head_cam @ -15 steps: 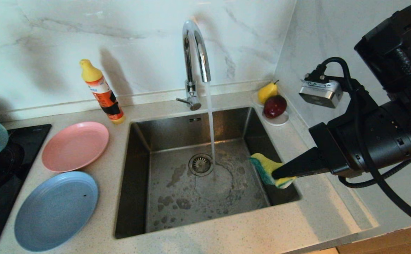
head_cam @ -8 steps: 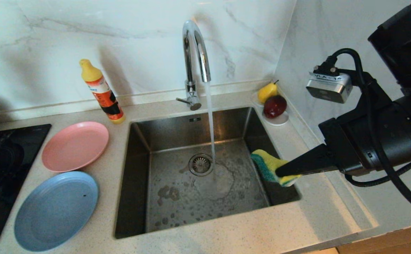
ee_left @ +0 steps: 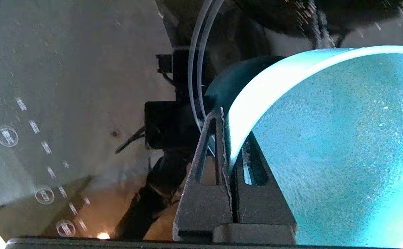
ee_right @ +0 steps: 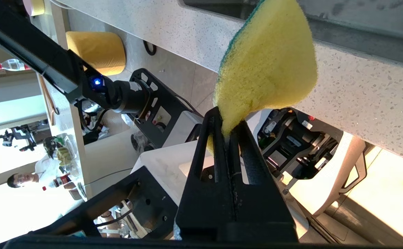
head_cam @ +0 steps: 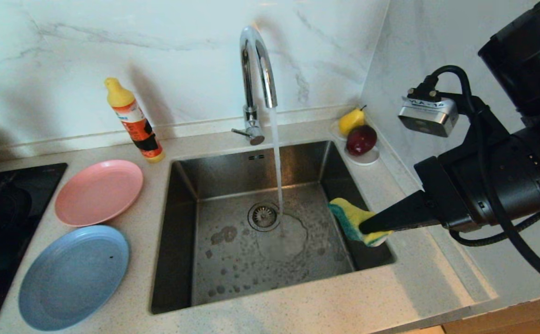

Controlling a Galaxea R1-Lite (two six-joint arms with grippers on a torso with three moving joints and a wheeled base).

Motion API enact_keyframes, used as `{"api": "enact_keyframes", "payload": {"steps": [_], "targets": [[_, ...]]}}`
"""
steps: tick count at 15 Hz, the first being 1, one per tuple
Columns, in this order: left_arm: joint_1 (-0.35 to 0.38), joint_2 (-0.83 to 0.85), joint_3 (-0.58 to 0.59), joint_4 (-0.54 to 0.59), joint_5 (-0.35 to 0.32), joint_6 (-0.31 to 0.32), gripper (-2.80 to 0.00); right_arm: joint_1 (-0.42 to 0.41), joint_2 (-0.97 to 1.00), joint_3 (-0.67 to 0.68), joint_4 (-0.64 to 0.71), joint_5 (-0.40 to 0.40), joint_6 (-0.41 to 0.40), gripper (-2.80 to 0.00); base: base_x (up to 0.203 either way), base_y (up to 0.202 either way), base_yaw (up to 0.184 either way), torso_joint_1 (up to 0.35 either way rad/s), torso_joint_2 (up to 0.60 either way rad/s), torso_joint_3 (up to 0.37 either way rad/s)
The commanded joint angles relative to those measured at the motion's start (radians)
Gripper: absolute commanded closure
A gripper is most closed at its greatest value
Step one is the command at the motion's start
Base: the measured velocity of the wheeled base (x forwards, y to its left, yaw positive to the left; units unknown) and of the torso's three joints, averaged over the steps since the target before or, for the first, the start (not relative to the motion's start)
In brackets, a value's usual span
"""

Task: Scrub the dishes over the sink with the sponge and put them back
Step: Place the bowl on the table

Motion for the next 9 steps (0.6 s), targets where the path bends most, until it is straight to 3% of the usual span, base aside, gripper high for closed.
{"api": "enact_keyframes", "payload": {"steps": [1, 5, 6, 9], "targets": [[0.008, 0.022, -0.026, 0.01, -0.033, -0.024, 0.0, 0.001, 0.013, -0.006, 0.004, 0.002, 0.002, 0.0, 0.0, 0.0, 0.0, 0.0, 0.0, 0.0], [0.008, 0.024, -0.027, 0.039, -0.039, -0.026, 0.0, -0.001, -0.005, 0.005, 0.006, 0.002, 0.004, 0.0, 0.0, 0.0, 0.0, 0.0, 0.0, 0.0], [0.008, 0.025, -0.028, 0.044, -0.044, -0.027, -2.8, 0.001, -0.011, 0.005, 0.007, 0.002, 0.004, 0.0, 0.0, 0.0, 0.0, 0.0, 0.0, 0.0], [0.014, -0.019, -0.029, 0.062, -0.109, -0.055, -2.8, -0.001, -0.034, 0.008, 0.012, 0.002, 0.004, 0.0, 0.0, 0.0, 0.0, 0.0, 0.0, 0.0]]}}
